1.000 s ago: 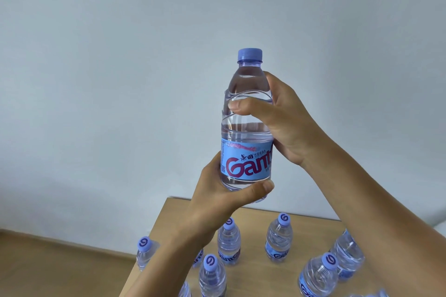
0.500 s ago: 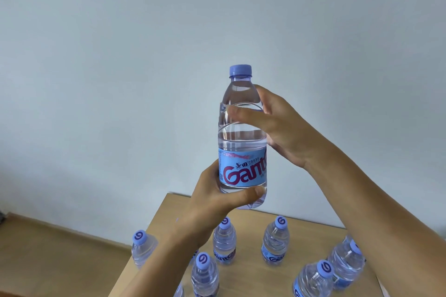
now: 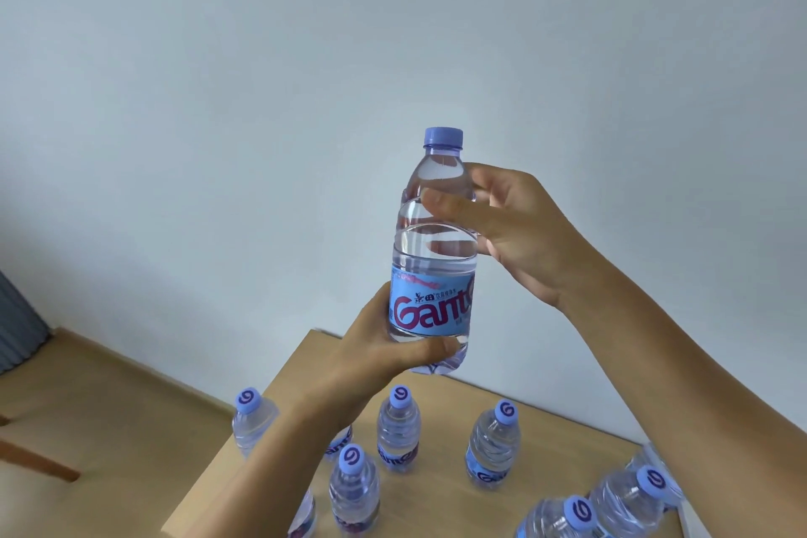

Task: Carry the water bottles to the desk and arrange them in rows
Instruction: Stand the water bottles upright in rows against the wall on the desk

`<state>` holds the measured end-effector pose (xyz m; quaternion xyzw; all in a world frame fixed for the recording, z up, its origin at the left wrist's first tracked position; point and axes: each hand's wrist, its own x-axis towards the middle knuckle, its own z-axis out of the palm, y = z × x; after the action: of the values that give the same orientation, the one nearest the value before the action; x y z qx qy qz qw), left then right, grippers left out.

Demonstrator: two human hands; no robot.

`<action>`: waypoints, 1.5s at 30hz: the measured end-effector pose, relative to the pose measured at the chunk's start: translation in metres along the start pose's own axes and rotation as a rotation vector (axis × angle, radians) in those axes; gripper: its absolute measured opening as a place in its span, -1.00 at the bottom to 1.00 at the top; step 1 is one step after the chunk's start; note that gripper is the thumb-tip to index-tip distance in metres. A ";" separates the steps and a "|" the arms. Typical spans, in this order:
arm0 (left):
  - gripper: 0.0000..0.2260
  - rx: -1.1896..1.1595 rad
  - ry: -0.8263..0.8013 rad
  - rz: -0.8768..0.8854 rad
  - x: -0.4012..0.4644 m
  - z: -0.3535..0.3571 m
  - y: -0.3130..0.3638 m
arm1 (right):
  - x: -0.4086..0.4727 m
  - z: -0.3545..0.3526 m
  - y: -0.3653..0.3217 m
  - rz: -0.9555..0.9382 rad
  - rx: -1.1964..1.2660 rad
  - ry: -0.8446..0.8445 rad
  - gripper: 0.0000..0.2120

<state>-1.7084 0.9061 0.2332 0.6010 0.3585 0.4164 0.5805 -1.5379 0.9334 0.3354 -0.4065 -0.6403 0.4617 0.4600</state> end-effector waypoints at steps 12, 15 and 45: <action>-0.44 0.174 0.013 -0.066 0.016 -0.055 -0.030 | 0.037 0.026 0.032 0.059 -0.019 0.048 -0.75; -0.38 0.192 0.000 -0.087 0.029 -0.078 -0.036 | 0.055 0.037 0.040 0.066 -0.029 0.080 -0.76; -0.42 0.383 -0.236 -0.359 0.107 -0.265 -0.243 | 0.136 0.188 0.264 0.460 -0.304 0.191 -0.60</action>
<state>-1.8964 1.1263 -0.0051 0.6709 0.4610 0.1590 0.5587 -1.7273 1.0850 0.0810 -0.6469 -0.5469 0.4123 0.3353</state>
